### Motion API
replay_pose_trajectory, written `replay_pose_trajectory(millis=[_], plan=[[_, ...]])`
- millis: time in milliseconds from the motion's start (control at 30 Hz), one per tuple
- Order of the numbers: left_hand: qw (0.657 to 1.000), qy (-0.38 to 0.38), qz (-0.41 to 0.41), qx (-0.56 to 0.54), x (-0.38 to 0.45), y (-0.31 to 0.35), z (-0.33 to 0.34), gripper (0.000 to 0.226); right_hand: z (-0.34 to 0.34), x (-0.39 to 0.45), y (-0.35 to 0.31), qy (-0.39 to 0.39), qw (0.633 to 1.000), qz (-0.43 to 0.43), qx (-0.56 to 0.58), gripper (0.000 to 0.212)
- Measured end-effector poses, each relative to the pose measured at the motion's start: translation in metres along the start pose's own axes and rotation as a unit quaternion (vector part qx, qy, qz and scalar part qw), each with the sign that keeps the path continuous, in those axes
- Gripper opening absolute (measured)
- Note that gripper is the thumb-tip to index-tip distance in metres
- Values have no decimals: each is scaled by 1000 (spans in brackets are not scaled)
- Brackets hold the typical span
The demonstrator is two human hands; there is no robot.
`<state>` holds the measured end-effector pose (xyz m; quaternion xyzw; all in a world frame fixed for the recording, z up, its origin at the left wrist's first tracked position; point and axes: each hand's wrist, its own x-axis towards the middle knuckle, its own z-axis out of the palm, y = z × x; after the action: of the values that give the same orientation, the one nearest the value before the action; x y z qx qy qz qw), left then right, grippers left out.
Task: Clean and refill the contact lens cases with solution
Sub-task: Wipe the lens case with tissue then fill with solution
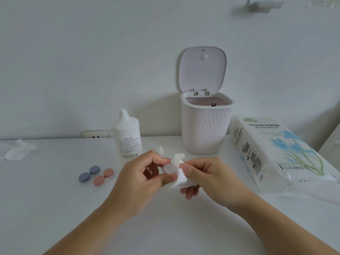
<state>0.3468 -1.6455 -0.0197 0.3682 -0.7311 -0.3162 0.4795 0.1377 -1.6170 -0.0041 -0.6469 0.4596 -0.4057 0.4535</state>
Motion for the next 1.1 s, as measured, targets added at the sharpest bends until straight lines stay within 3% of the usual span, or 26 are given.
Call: replay_pose_trajectory(millis=[300, 467, 700, 833, 1100], plan=[[998, 18, -40, -51, 4, -3, -1, 31, -5, 2, -1, 106, 993, -49, 6, 21], [992, -35, -77, -97, 4, 1, -1, 27, -11, 4, -2, 179, 981, -64, 37, 27], [974, -120, -134, -137, 1, 8, 2, 40, -2, 6, -1, 164, 983, -69, 32, 23], [980, -127, -111, -109, -1, 10, 6, 44, 1, 5, 1, 146, 987, -70, 18, 23], [981, -93, -97, -139, 2, 7, 7, 18, 8, 3, 0, 71, 994, -87, 11, 25]])
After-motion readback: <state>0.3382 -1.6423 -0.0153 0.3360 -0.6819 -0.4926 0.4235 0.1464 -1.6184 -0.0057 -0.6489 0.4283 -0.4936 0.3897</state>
